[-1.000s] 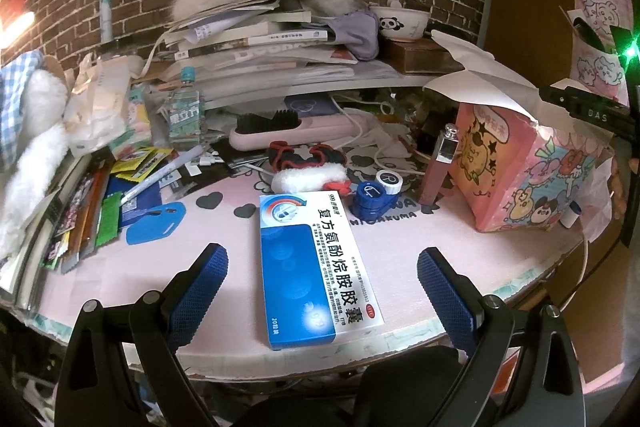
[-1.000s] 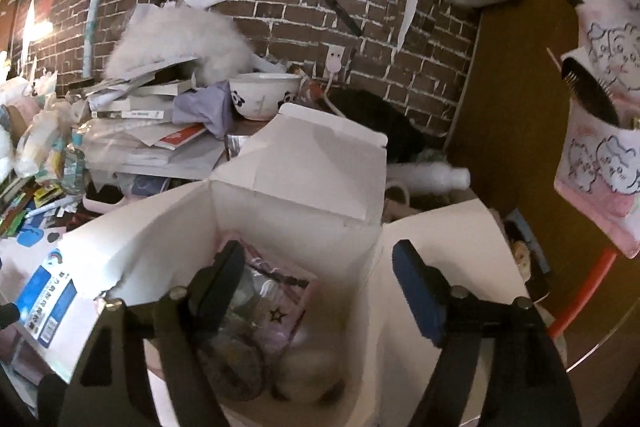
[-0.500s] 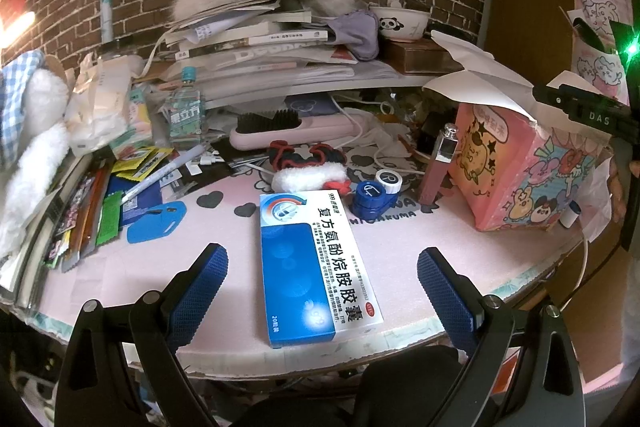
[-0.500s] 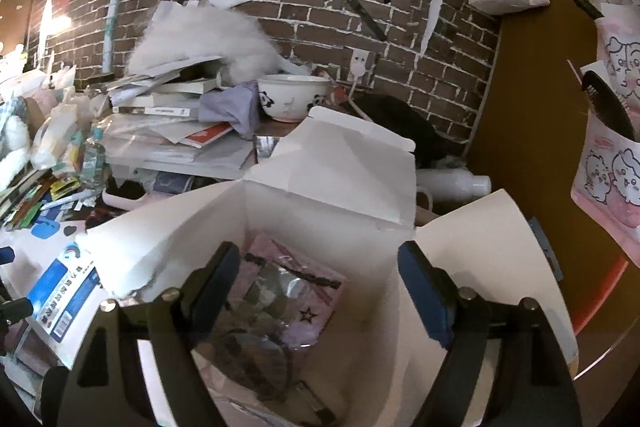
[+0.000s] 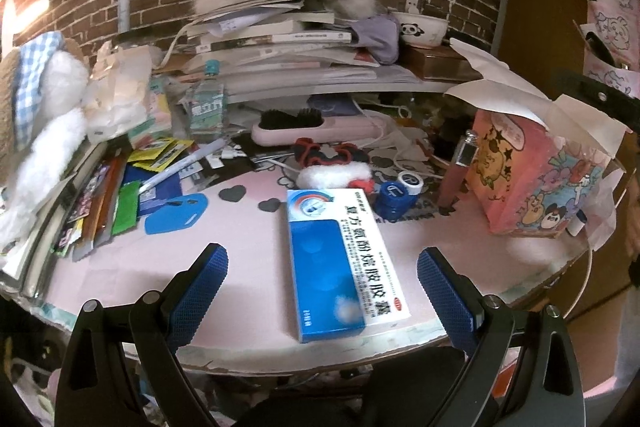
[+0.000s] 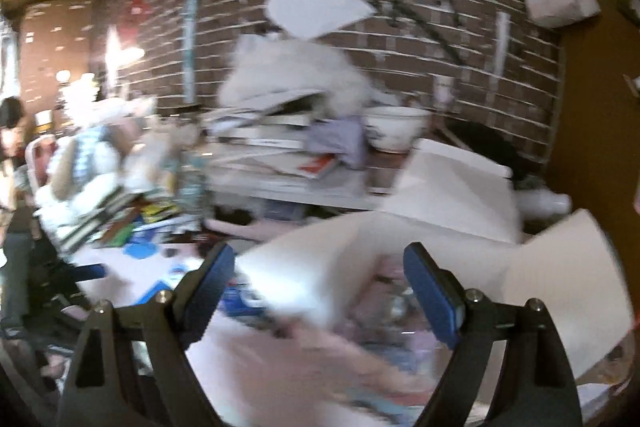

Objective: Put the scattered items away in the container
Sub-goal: 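Withdraw the right gripper from the box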

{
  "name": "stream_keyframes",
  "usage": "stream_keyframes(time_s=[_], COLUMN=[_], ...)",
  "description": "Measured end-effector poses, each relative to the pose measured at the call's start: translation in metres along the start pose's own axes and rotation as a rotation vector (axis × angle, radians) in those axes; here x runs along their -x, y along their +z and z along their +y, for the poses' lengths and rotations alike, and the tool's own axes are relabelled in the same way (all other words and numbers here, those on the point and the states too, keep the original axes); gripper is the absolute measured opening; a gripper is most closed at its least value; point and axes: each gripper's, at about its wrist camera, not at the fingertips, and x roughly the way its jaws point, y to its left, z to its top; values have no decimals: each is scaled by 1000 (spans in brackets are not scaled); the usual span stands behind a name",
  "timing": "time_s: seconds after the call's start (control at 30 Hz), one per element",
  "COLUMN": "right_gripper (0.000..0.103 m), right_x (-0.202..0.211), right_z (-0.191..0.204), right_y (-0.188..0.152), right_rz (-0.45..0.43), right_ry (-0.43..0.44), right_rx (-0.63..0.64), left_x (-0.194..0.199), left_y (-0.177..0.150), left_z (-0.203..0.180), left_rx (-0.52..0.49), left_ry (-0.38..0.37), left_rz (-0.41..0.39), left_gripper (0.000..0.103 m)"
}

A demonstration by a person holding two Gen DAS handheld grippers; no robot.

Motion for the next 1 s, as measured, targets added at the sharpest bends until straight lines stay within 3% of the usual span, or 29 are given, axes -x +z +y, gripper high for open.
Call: stream_keyframes(time_s=[0.13, 0.47, 0.77, 1.0], right_gripper=[85, 85, 85, 85], right_x=[-4, -16, -41, -56], right_z=[33, 85, 101, 102], right_y=[-8, -38, -65, -86], right_rz=[-7, 20, 117, 174], right_ry=[97, 188, 237, 250], right_rx=[26, 64, 44, 1], left_x=[2, 1, -4, -10], left_y=[-2, -7, -10, -12], left_z=[8, 28, 44, 46], left_rx=[14, 48, 79, 80], left_ry=[7, 47, 105, 92], left_rz=[3, 16, 34, 57], left_gripper=[95, 95, 95, 95])
